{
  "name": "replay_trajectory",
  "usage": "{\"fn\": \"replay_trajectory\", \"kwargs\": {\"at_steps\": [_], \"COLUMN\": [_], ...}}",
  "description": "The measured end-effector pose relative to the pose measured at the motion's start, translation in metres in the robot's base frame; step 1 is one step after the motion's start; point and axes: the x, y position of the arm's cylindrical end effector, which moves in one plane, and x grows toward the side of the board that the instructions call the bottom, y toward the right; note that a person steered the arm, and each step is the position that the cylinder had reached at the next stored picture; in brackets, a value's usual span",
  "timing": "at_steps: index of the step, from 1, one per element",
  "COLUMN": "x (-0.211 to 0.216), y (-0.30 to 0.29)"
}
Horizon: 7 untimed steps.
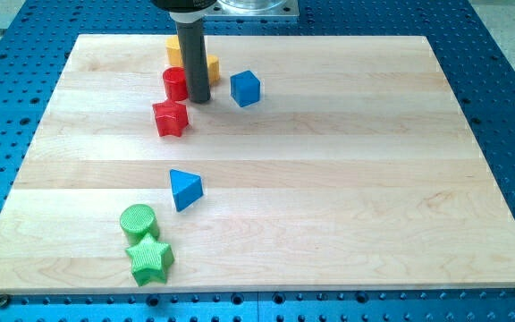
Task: Move the red star diagonal to the cube
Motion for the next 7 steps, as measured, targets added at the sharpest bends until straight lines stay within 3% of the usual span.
{"fn": "replay_trajectory", "kwargs": {"at_steps": [3,4,6,7], "x": [0.001,0.046,0.077,0.108], "y": [-0.027,-0.005,-0.024,0.046]}}
